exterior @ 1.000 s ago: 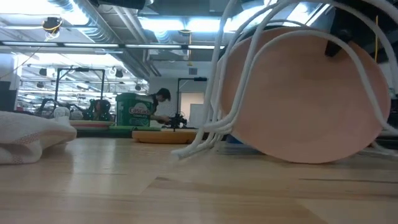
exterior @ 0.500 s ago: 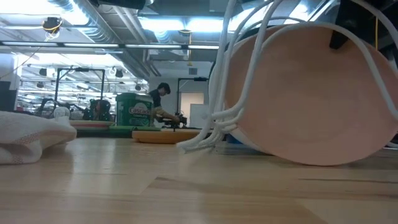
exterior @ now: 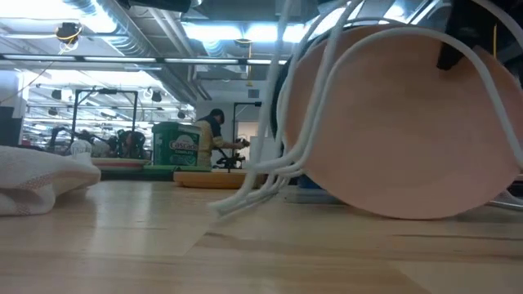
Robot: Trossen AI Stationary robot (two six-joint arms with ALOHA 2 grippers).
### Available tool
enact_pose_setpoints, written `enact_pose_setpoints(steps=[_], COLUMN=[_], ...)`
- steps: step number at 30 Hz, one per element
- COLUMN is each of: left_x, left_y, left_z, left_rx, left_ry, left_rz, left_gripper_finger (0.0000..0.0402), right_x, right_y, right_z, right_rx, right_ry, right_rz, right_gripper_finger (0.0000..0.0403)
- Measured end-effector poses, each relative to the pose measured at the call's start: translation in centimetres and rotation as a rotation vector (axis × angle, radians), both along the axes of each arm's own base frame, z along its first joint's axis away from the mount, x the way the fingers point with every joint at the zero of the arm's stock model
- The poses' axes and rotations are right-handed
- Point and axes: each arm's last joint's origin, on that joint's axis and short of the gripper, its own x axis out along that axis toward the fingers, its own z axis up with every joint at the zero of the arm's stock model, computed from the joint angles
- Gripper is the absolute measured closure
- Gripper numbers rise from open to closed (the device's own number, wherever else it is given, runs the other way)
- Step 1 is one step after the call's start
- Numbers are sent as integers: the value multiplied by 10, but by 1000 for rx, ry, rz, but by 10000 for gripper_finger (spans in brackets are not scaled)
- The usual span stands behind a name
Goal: Sort dishes
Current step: Put the brown plate in the dish rack
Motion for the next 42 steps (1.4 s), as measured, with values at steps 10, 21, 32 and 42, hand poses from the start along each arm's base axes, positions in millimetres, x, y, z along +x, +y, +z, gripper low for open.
enact_pose_setpoints(steps=[10,21,32,42], left_x=[0,0,0,0], left_y=[0,0,0,0], left_z=[0,0,0,-1], left_rx=[-1,-2,-3,-4], left_ry=[0,0,0,-1], left_rz=[1,1,1,2], left_gripper_finger=[320,320,320,320], right_x=[0,-3,-3,-3], right_y=[-1,-1,-1,-1], right_z=[0,0,1,20], right_rx=[-25,-4,8,16], right_ry=[-3,52,62,72], right_rz=[11,18,16,15], right_gripper_finger=[292,292,292,292])
